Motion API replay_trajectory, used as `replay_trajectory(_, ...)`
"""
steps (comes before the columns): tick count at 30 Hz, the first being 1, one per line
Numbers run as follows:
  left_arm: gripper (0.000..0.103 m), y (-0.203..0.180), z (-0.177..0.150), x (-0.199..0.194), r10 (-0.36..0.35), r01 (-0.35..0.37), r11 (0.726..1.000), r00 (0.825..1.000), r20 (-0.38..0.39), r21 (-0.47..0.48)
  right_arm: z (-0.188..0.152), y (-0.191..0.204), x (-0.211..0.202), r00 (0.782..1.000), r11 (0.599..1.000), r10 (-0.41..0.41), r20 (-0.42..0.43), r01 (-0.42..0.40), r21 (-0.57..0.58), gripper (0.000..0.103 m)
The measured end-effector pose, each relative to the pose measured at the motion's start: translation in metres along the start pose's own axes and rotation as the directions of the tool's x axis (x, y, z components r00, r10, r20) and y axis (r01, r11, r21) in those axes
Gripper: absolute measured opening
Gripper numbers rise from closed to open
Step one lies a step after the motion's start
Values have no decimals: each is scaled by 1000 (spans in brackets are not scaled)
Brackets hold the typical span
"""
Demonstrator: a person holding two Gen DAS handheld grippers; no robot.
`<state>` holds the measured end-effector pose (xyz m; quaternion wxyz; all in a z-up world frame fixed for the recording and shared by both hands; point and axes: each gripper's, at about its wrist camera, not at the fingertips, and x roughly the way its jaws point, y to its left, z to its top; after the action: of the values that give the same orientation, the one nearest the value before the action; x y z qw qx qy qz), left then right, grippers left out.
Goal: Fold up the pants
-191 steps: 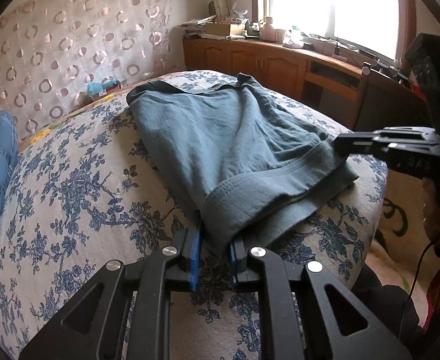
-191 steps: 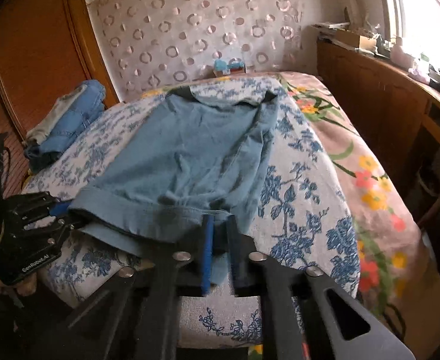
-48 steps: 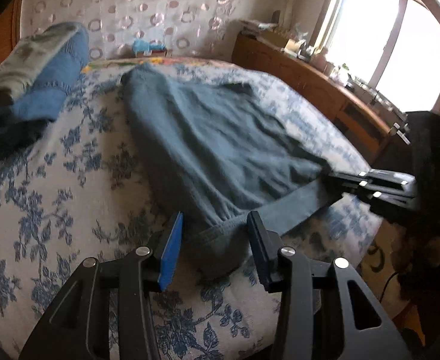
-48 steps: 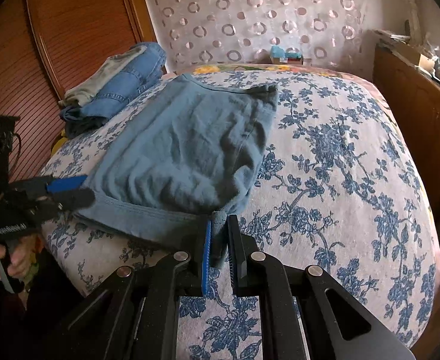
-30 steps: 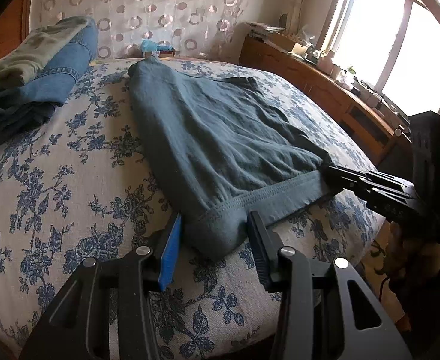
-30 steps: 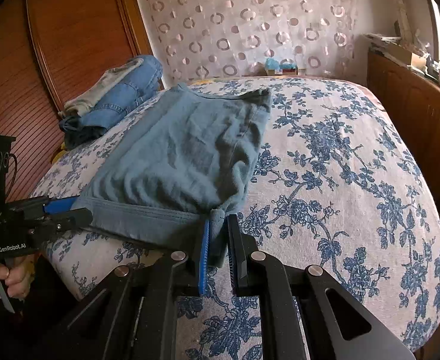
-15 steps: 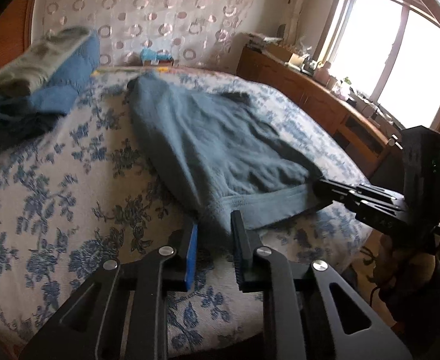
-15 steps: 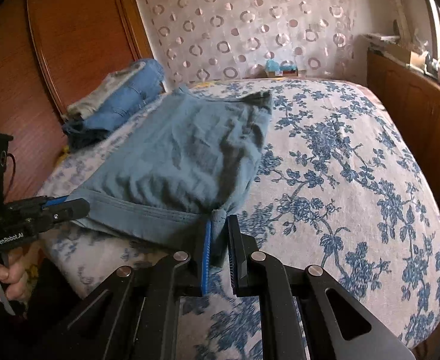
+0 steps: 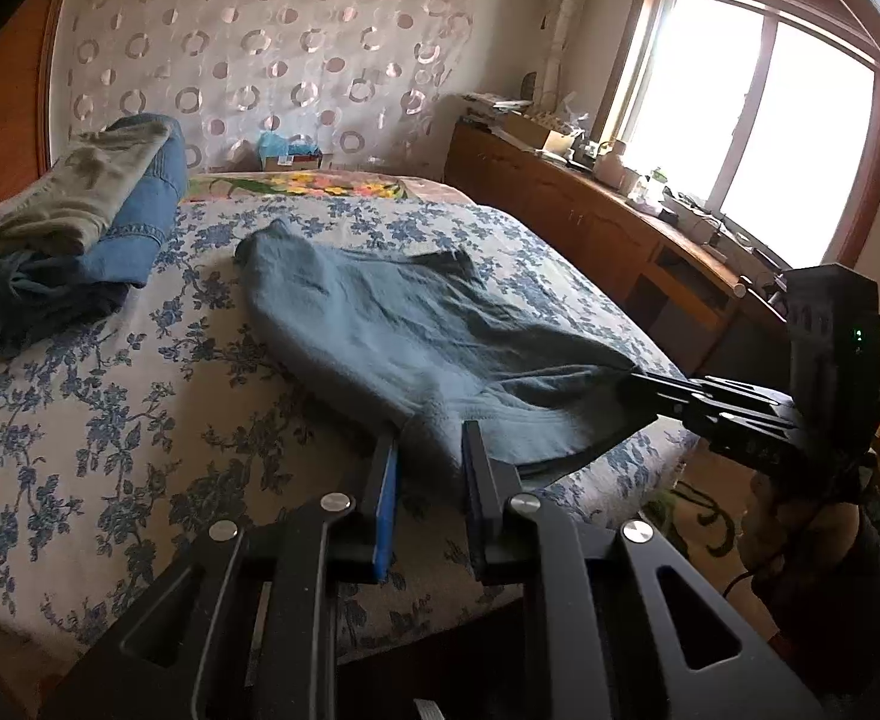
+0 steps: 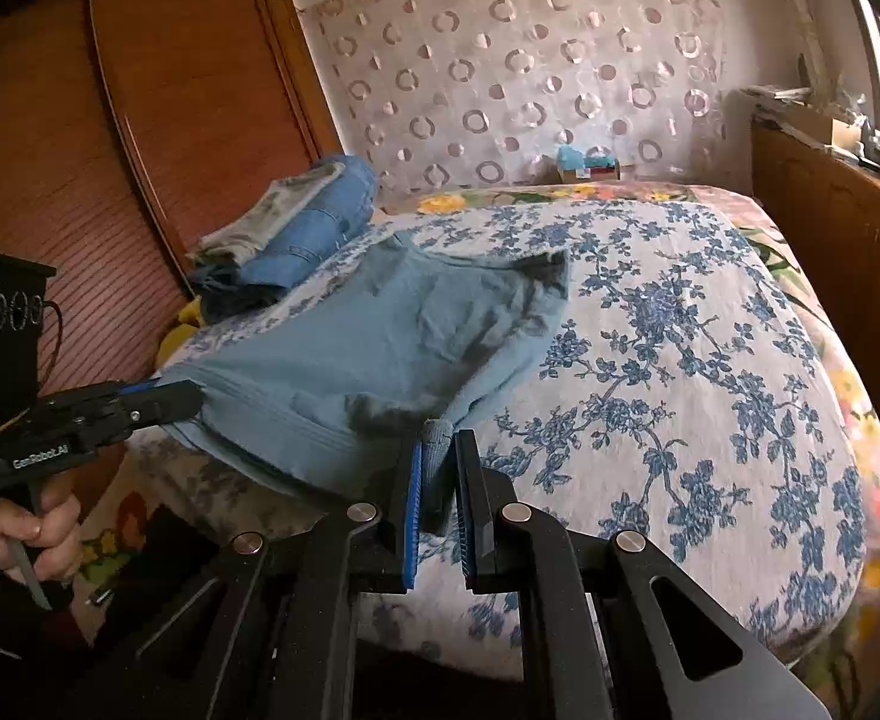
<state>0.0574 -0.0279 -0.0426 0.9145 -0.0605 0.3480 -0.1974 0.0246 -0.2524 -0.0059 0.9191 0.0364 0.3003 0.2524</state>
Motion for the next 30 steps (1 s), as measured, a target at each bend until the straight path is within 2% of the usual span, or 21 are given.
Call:
replay_trajectory(8,19,-14,6,-17,-4,3,999,999,32,47,-3,3,-19,1000,1000,11,21,-10,-17,10)
replay_trajectory(14,19,-10,15,-12,-6,4,999,999,37,49,5,2,-16,999,1000,14,34,-13,-27,10)
replay_trajectory(22,19,8,58,15,13,-15,999,999,47,38,48,-10,21,999,999,5,42,-3,-40,10)
replay_trajectory(30,19,35,91,59,49,-50,998,999,14,29,81,-32,84,1000,1000,-6,-9,6,-9,10)
